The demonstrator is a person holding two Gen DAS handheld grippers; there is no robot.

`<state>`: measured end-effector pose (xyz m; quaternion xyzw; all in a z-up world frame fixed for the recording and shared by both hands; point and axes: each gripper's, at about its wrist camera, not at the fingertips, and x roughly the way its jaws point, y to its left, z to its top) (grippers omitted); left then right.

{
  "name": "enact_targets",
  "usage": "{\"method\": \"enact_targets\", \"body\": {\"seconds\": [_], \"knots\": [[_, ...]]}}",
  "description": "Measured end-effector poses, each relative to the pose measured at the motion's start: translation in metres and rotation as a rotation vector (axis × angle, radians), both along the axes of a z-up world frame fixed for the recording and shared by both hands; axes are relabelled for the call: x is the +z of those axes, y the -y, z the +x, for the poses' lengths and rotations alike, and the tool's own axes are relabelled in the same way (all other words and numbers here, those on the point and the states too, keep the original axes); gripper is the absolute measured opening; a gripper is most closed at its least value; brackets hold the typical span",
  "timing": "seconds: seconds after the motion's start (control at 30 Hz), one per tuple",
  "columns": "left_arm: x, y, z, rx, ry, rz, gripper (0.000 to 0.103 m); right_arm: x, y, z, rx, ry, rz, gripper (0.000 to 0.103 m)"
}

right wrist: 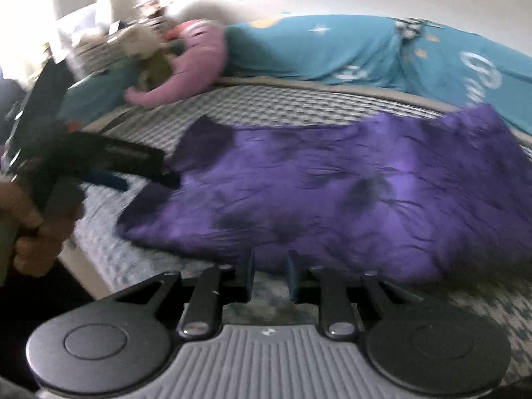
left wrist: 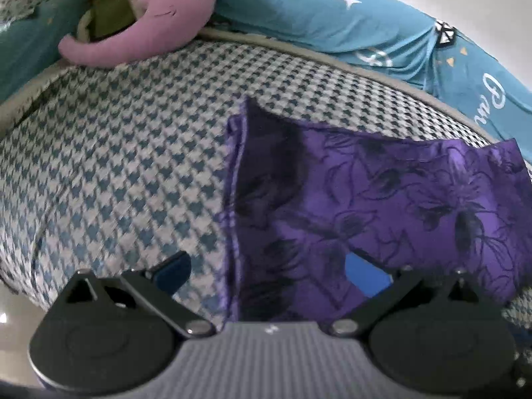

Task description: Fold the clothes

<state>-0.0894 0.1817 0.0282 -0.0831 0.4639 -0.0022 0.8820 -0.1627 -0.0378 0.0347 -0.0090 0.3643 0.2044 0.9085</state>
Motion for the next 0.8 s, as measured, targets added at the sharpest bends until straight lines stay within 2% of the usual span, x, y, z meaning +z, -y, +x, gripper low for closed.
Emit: {"method": "enact_targets", "body": {"seconds": [0.23,0.3,0.4,0.67,0.8], "knots": [[-0.005,-0.019,-0.003,0.007,-0.017,-0.036,0.103,-0.007,-0.040,-0.002,0.153,-0.001,-0.013,0.021],[-0.007,-0.022,-0.003,0.009,-0.026,-0.048,0.103,-0.008,-0.050,0.000,0.185,0.009,-0.016,0.027],[-0.009,-0.027,-0.003,0.006,-0.039,-0.066,0.103,-0.010,-0.065,0.001,0.225,0.021,-0.013,0.029],[-0.013,-0.037,-0.004,0.010,-0.074,-0.137,0.103,-0.013,-0.101,0.003,0.322,0.086,-0.062,0.029],[-0.014,-0.040,-0.004,0.014,-0.086,-0.175,0.103,-0.018,-0.116,0.003,0.371,0.122,-0.107,0.032]]}}
